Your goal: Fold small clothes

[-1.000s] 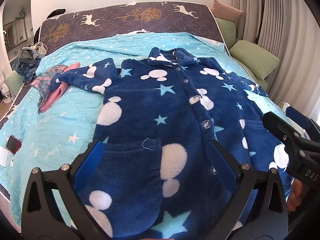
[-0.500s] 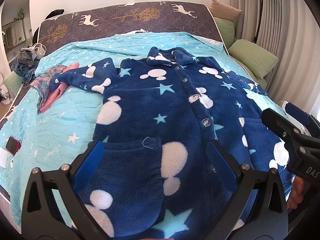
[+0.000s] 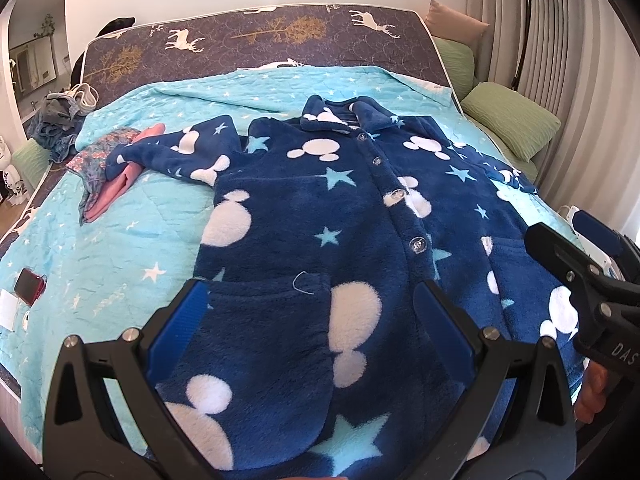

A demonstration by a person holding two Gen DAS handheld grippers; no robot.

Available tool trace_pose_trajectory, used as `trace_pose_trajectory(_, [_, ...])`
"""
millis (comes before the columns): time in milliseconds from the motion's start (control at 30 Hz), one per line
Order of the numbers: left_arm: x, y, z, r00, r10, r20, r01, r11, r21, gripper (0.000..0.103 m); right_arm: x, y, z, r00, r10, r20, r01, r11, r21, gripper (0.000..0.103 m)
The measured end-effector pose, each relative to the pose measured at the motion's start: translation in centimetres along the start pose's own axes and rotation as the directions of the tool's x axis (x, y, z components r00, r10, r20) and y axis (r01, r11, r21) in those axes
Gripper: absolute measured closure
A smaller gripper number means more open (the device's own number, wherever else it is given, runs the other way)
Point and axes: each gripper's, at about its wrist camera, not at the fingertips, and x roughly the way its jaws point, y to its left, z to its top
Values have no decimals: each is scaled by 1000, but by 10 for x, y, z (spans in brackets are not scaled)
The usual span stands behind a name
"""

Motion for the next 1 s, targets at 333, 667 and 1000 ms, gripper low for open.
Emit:
trace_pose_trajectory(333, [0, 3, -2, 1000, 4, 4, -4, 1000, -1, 1, -3, 7, -4, 1000, -5, -1, 5, 1000, -9, 0])
trace_pose_trajectory(667, [0, 11, -5, 1000, -1, 6, 1, 1000, -15, 1, -3, 10, -3, 1000, -21, -1, 21, 1000, -16, 0])
trace_pose_trajectory(1000, [2, 14, -6, 1000, -11, 5, 11, 1000, -19, 1, -2, 13, -4, 999, -33, -4, 33, 999, -24, 0])
